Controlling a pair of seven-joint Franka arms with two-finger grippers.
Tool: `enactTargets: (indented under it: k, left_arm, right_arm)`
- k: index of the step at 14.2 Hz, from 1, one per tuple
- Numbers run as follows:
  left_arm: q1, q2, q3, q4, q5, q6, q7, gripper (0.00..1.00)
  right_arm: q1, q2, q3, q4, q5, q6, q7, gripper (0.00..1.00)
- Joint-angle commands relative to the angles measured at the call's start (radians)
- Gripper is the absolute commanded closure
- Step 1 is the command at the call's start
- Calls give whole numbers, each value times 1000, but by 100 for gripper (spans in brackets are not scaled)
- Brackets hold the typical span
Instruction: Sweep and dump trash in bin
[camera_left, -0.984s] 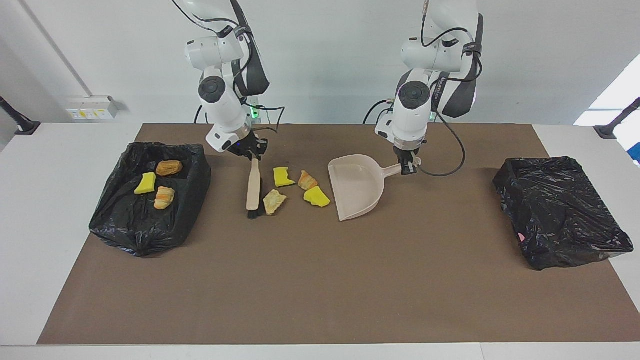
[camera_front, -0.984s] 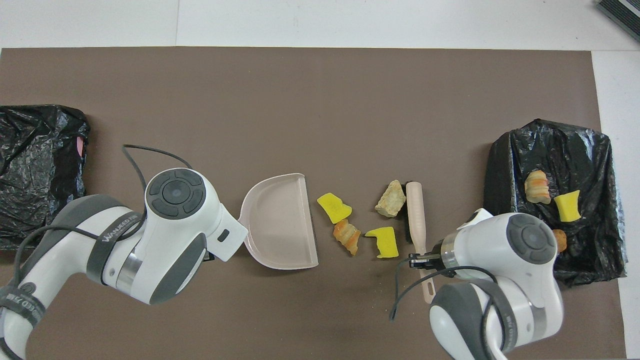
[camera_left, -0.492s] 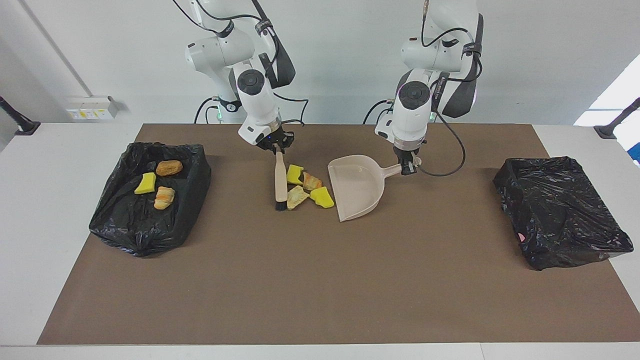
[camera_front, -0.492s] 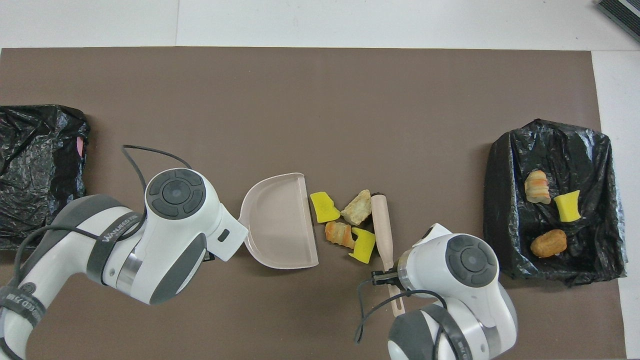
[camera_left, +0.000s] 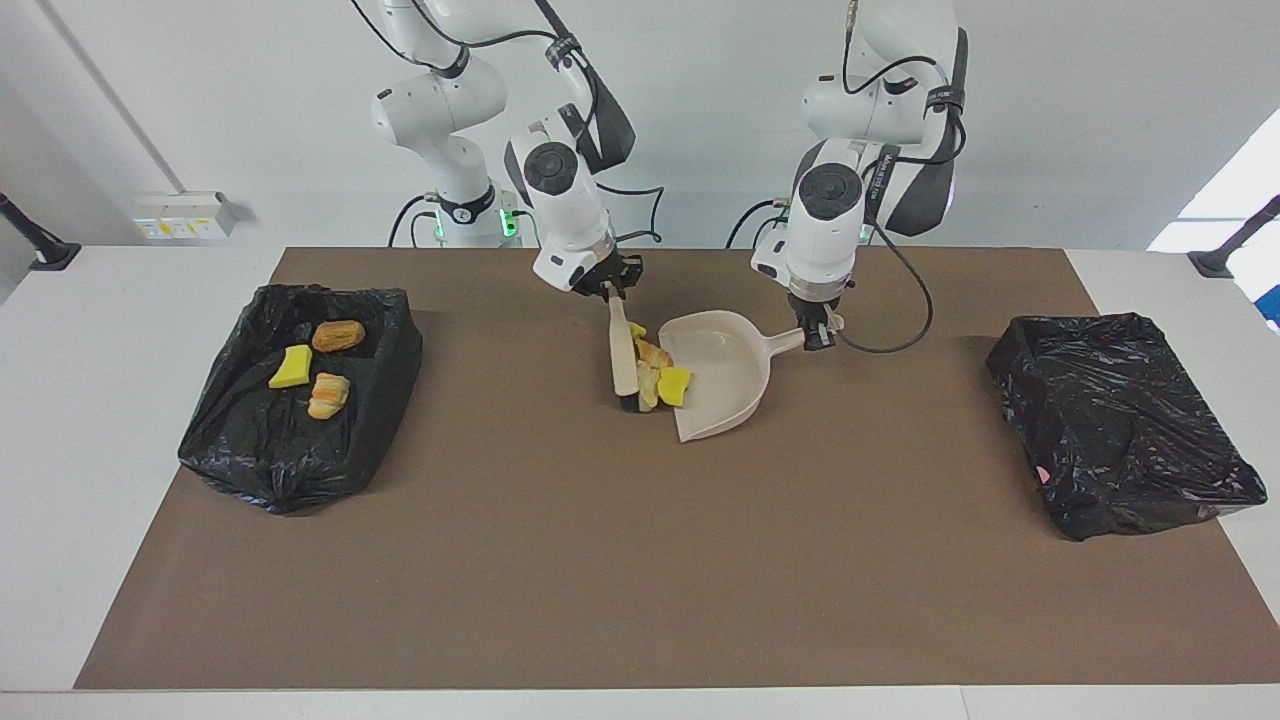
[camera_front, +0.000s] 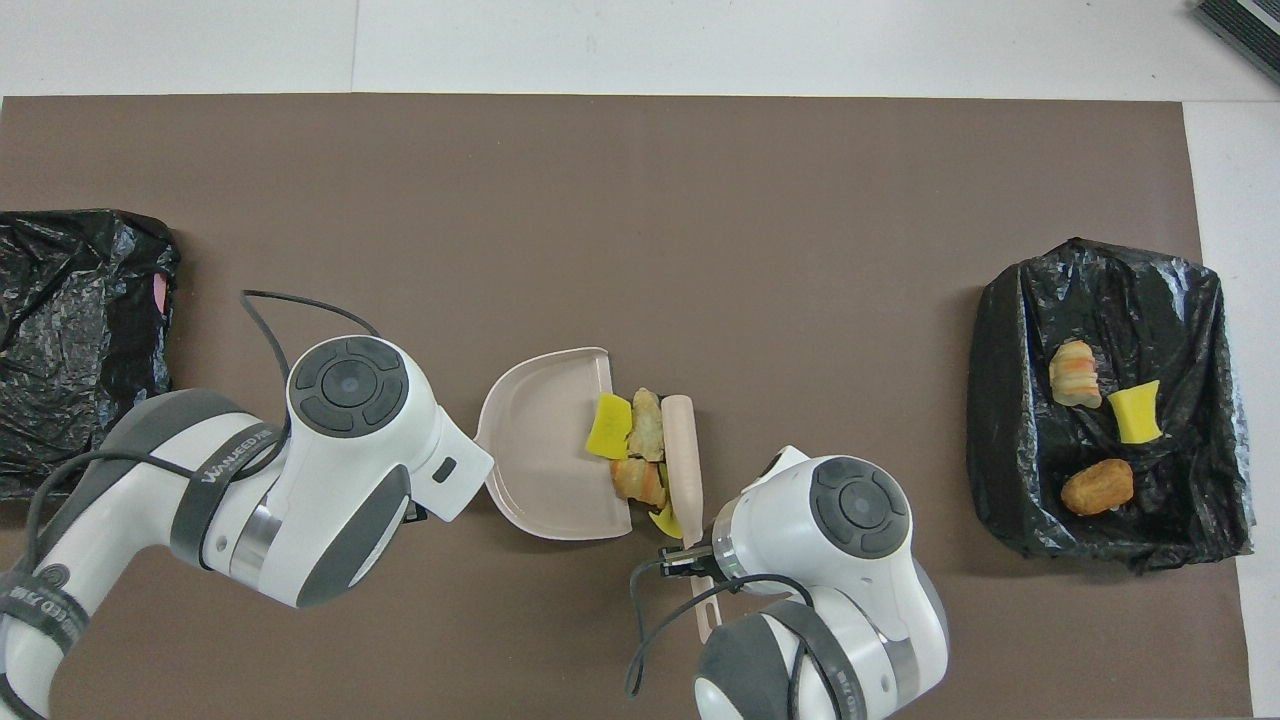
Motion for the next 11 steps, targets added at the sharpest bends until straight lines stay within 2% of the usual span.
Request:
enactTargets:
  k: [1, 5, 11]
  left_arm:
    - [38, -30, -6, -77, -15, 110, 16, 100]
    - [41, -21, -4, -109, -16, 132, 18, 100]
    - [53, -19, -4, -105, -16, 127, 22, 100]
  right_arm:
    - [29, 41, 0, 69, 134, 12, -50, 100]
    - [52, 87, 0, 190, 225, 8, -36, 100]
    - [-12, 75, -15, 276, 137, -128, -32, 100]
